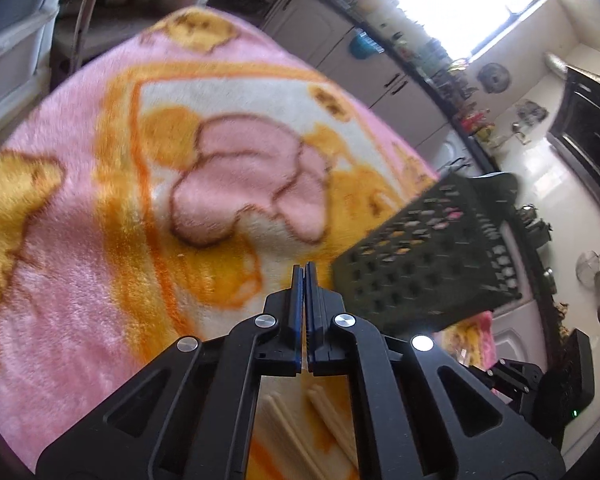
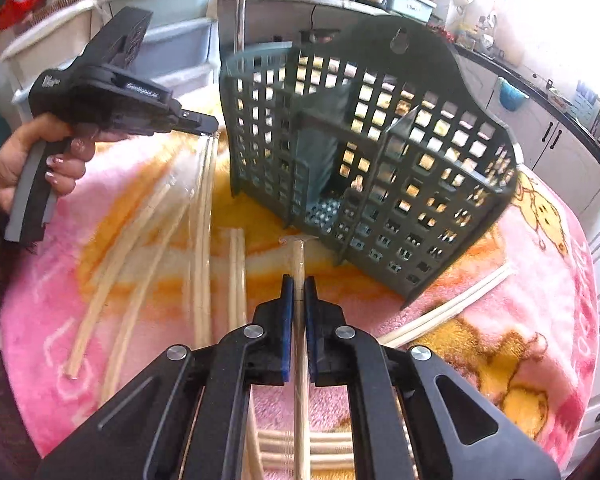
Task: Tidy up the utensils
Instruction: 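Lift the wrapped chopsticks with the right gripper and carry toward the basket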
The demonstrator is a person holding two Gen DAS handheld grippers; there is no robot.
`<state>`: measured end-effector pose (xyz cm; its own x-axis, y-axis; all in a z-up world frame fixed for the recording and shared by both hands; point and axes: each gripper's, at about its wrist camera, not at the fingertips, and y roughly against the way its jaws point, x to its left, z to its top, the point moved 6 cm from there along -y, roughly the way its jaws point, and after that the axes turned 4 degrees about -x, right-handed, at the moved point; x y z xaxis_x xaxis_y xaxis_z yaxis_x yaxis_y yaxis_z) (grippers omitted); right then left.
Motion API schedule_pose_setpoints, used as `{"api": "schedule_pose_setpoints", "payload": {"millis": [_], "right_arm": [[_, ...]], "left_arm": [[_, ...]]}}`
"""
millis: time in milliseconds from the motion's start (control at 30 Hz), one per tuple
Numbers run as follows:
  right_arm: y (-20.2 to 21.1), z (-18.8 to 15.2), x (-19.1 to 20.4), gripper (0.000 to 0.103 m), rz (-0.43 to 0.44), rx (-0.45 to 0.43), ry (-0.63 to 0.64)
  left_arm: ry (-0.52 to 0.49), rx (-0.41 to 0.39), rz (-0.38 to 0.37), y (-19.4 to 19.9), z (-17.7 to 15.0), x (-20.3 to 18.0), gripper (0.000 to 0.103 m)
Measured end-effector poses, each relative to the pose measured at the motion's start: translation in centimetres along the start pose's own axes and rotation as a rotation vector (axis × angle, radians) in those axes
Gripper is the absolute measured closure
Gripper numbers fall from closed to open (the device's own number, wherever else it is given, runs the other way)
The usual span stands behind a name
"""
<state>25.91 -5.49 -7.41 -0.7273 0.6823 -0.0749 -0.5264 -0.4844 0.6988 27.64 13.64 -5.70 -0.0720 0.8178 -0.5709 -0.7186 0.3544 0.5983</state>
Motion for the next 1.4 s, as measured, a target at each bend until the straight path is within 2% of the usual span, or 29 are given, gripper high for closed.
{"api": "schedule_pose_setpoints", "payload": {"millis": [200,367,700,833,1033,1400], "right_arm": [[4.2,1.5,-1.3,0.097,0.032,-0.106,-0.064],[8.2,3.5,-1.8,0.097,0.025,-0.216,-0.090],[16.2,8.6,-4.1,0.097,0.003,-0.502,-0.160],[18.0,10.5,-5.8,0.097,-0.009,-0.626,-0.217],[17.7,13.0,-8.6,0.097,-0.025,-0.720,-0.292],[14.5,17.7,-10.7,0.097,-0.121,-0.808,-0.258]], "left_arm": [[-0.065,-0.078,-0.083,4.3,0.5,-3.9,0.103],[-0.159,-0.132,-0.162,7.1,0.9,-8.8,0.103],[-0.276,-0.182,-0.285,9.5,1.1,-16.3,0.103],[-0.309,-0.204,-0.315,10.3,1.7,-18.4,0.103],[-0.336,-0.234,-0.341,10.7,3.2,-20.5,0.103],[-0.351,-0.310,-0.363,11.9,7.3,-23.2,0.103]]}}
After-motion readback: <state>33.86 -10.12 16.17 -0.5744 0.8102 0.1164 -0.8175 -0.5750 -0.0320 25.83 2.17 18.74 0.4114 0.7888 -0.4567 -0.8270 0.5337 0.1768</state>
